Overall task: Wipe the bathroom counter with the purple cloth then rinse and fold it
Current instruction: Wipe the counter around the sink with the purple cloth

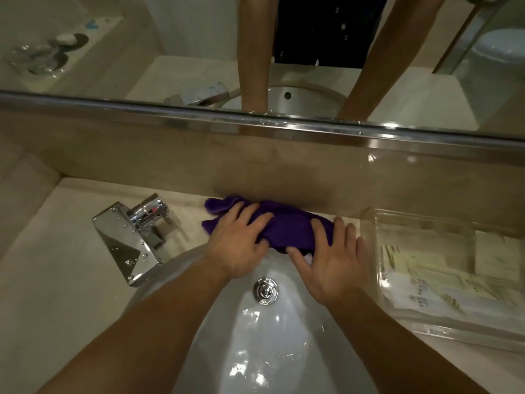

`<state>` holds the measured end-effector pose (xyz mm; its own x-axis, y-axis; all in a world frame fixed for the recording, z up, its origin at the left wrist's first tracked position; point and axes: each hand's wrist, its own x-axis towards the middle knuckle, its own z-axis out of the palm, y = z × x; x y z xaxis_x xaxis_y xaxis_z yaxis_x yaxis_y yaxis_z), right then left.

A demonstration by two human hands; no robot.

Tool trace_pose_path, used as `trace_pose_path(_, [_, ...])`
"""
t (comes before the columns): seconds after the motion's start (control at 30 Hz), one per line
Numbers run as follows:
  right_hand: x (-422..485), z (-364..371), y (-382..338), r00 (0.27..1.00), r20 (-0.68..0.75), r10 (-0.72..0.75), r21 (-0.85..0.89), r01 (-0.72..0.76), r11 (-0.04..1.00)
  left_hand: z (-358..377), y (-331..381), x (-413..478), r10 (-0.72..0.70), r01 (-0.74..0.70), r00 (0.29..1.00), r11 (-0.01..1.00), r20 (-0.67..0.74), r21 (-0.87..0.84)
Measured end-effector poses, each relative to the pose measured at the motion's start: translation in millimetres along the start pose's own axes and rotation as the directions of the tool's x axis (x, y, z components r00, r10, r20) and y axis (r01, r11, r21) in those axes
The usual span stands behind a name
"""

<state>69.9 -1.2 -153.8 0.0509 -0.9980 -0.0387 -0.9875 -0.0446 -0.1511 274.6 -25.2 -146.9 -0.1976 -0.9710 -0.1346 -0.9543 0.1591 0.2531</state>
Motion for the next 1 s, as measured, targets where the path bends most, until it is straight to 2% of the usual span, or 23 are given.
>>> trace_pose_path(0.1, [-3.4, 2.5, 2.1, 0.994, -0.065, 0.088, 0.161, -0.077, 0.984, 9.8, 19.8, -4.7, -0.026, 0.026, 0.994, 1.000, 0.109, -0.001])
trace_pose_path(0.23, [-12.4, -2.2, 7.2, 0.959, -0.215, 0.187, 0.367, -0.099, 0.925, 12.1, 43.5, 1.3, 0.091, -0.084, 0.984, 0.995, 0.153, -0.053])
trace_pose_path(0.33, [-18.9, -6.9, 6.7, 0.952, -0.222, 0.210, 0.460, -0.088, 0.884, 16.4, 68.6, 6.5, 0.172, -0.157, 0.969, 0.983, 0.178, -0.096])
trace_pose_path(0.47, [-14.7, -5.0, -0.6, 0.950, -0.184, 0.251, 0.514, -0.125, 0.849, 18.4, 72.9, 10.8, 0.188, -0.170, 0.971, 0.978, 0.149, -0.122])
trace_pose_path(0.63, [-12.3, 11.0, -12.2, 0.931, -0.272, 0.243, 0.346, -0.141, 0.927, 27.6, 67.2, 7.9, 0.156, -0.153, 0.987, 0.987, 0.047, -0.055])
trace_pose_path(0.8, [-5.5, 23.8, -20.5, 0.918, -0.326, 0.225, 0.194, -0.168, 0.967, 30.6, 59.9, 7.1, 0.097, -0.097, 0.995, 0.990, -0.003, -0.102])
trace_pose_path(1.0, [2.9, 30.0, -24.3, 0.926, -0.350, 0.142, 0.141, -0.098, 0.985, 30.9, 52.1, 3.9, 0.014, -0.019, 0.999, 0.992, -0.042, -0.126])
